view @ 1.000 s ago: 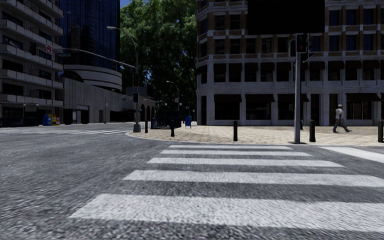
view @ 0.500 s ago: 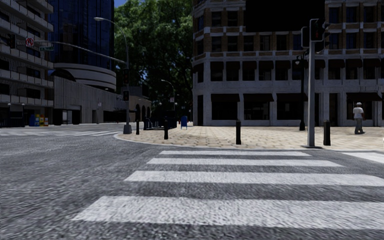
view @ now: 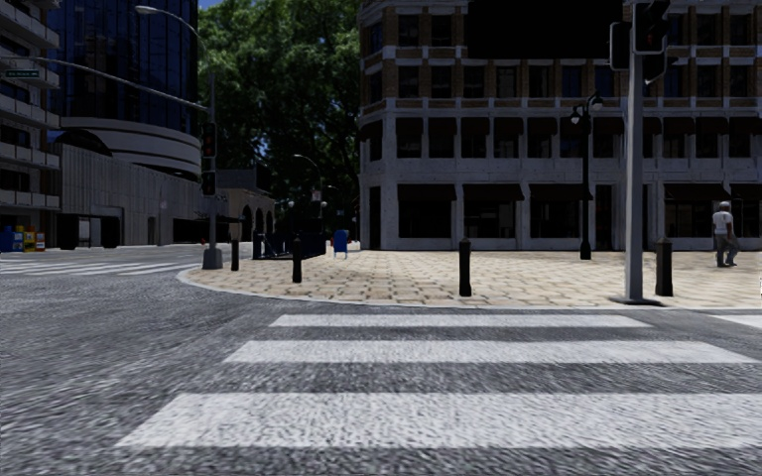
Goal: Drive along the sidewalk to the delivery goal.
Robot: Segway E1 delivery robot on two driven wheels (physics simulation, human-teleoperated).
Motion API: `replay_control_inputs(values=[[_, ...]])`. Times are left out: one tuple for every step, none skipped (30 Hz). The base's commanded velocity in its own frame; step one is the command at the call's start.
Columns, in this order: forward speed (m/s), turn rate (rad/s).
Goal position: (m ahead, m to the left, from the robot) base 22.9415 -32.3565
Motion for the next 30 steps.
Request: replay_control_inputs(values=[[2.0, -0.53], [2.0, -0.54], [2.0, -0.54], [2.0, -0.5], [2.0, -0.31], [2.0, -0.06], [2.0, -0.06], [2.0, 0.0], [2.0, 0.0], [2.0, 0.0], [2.0, 0.0], [2.0, 0.0], [2.0, 0.0], [2.0, 0.0], [2.0, 0.0], [2.0, 0.0], [2.0, 0.0], [2.0, 0.0], [2.0, 0.0], [2.0, 0.03], [2.0, 0.03], [2.0, 0.26], [2.0, 0.37], [2.0, 0.41], [2.0, 0.41], [2.0, 0.42], [2.0, 0.42], [2.0, 0.42], [2.0, 0.42], [2.0, 0.0]])
